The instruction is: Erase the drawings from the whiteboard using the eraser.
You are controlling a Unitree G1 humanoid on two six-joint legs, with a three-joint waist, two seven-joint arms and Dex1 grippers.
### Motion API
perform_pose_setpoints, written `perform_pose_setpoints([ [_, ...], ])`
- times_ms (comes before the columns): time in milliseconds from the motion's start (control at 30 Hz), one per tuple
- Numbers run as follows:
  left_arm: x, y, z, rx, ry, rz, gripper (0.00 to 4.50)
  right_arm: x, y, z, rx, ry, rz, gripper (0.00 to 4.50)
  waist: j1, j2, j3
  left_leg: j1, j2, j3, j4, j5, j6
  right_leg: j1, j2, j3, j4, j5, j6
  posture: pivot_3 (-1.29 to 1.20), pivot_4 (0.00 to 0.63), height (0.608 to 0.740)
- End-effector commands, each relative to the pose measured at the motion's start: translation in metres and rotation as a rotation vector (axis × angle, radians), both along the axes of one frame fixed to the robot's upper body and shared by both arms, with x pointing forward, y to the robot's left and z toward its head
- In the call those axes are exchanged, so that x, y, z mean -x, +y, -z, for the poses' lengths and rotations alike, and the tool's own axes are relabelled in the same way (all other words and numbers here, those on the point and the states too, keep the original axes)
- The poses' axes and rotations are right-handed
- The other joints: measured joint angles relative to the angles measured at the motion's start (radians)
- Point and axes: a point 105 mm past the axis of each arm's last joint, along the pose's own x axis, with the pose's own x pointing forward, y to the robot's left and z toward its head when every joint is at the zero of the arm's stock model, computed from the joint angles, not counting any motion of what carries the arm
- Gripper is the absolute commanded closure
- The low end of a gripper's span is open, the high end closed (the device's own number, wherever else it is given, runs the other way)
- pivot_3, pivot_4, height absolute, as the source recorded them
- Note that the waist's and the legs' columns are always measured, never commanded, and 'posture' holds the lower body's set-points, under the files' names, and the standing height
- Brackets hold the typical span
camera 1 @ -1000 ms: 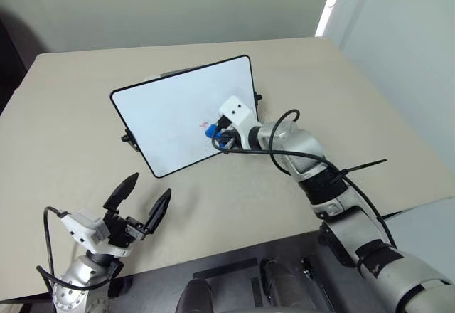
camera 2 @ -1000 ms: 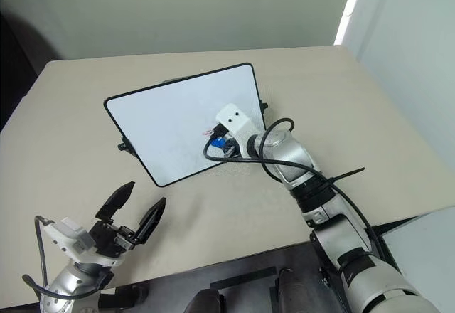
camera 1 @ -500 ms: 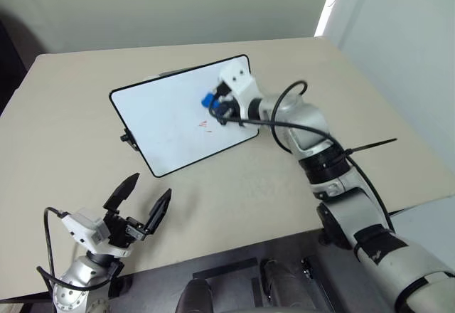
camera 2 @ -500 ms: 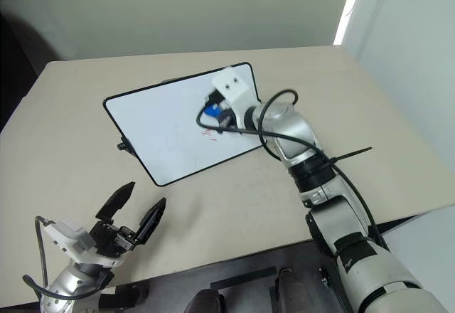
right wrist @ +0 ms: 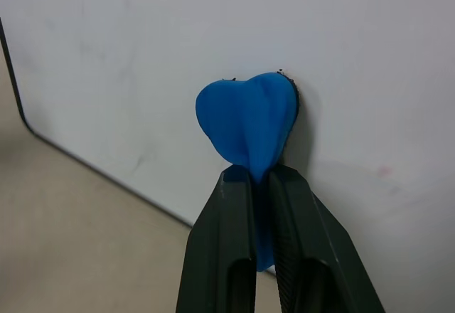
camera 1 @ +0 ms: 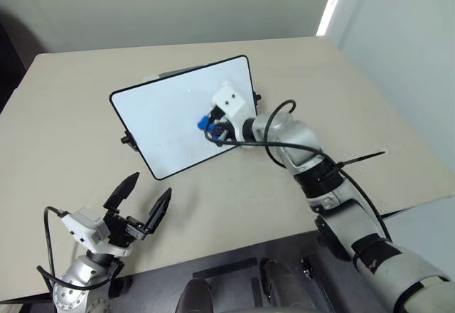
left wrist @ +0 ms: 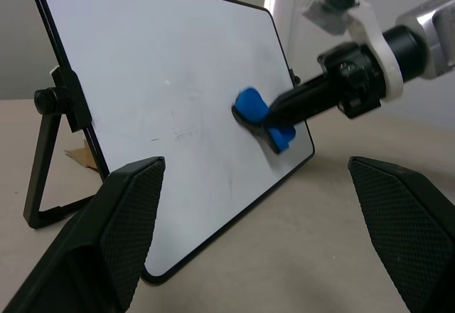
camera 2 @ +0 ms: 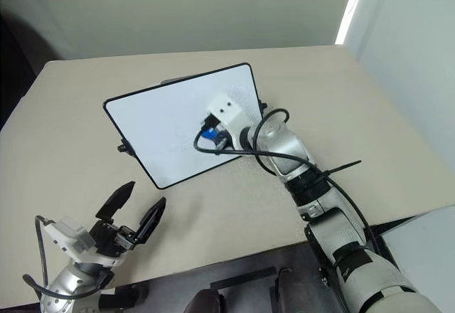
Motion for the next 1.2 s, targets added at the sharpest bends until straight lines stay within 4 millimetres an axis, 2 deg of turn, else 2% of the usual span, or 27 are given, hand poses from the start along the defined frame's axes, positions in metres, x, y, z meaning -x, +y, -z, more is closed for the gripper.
perform_pose_setpoints([
  [33, 0.002, 0.001, -0.009, -0.003, -0.037, -0.001, 0.00, -0.001, -0.006, 0.012, 0.047, 0.024, 0.025, 4.32, 0.000, 0.000, 0.000, 0.000, 0.000, 0.000, 0.000, 0.000, 0.000, 0.000, 0.000, 0.000, 0.000, 0.000, 0.000, 0.00, 0.150, 0.740],
  [167, 0.003, 0.001, -0.009, -0.003, -0.038, -0.002, 0.00, -0.004, -0.012, 0.019, 0.074, 0.047, 0.048, 4.32, 0.000, 0.000, 0.000, 0.000, 0.000, 0.000, 0.000, 0.000, 0.000, 0.000, 0.000, 0.000, 0.000, 0.000, -0.001, 0.00, 0.150, 0.740],
  [367, 0.003, 0.001, -0.010, -0.003, -0.039, -0.001, 0.00, -0.008, -0.017, 0.016, 0.102, 0.041, 0.057, 4.32, 0.001, 0.000, 0.000, 0.000, 0.000, 0.000, 0.000, 0.000, 0.000, 0.001, 0.000, 0.000, 0.000, 0.000, -0.001, 0.00, 0.150, 0.740],
  [433, 0.003, 0.001, -0.010, -0.003, -0.039, 0.000, 0.00, -0.011, -0.018, 0.010, 0.092, 0.015, 0.066, 4.32, 0.001, 0.000, 0.000, 0.000, 0.000, 0.000, 0.000, 0.000, 0.000, 0.001, 0.000, 0.000, 0.000, 0.000, -0.001, 0.00, 0.150, 0.740],
  [667, 0.004, 0.000, -0.010, -0.003, -0.039, 0.004, 0.00, -0.014, -0.008, -0.031, -0.014, -0.073, 0.059, 4.32, 0.001, 0.000, 0.000, 0.000, 0.000, 0.000, 0.000, 0.000, 0.000, 0.000, 0.000, 0.000, 0.000, 0.001, -0.001, 0.00, 0.150, 0.740],
  [867, 0.004, -0.001, -0.009, -0.003, -0.036, 0.007, 0.00, -0.010, -0.002, -0.042, -0.036, -0.102, 0.039, 4.32, 0.000, 0.000, 0.000, 0.000, 0.000, 0.000, -0.001, 0.000, 0.000, 0.000, 0.000, 0.000, 0.000, 0.001, -0.001, 0.00, 0.150, 0.740],
  [967, 0.004, -0.001, -0.008, -0.003, -0.034, 0.007, 0.00, -0.008, -0.001, -0.038, -0.029, -0.092, 0.032, 4.32, 0.000, 0.000, 0.000, 0.000, 0.000, 0.000, -0.001, 0.000, 0.000, -0.001, 0.000, 0.000, 0.000, 0.001, -0.001, 0.00, 0.150, 0.740],
  [1200, 0.004, -0.001, -0.007, -0.003, -0.032, 0.004, 0.00, -0.001, -0.014, 0.004, 0.099, 0.005, 0.028, 4.32, 0.002, 0.000, 0.000, 0.000, 0.000, 0.001, -0.001, 0.000, 0.000, 0.000, 0.000, 0.000, -0.001, 0.001, -0.001, 0.00, 0.150, 0.740],
])
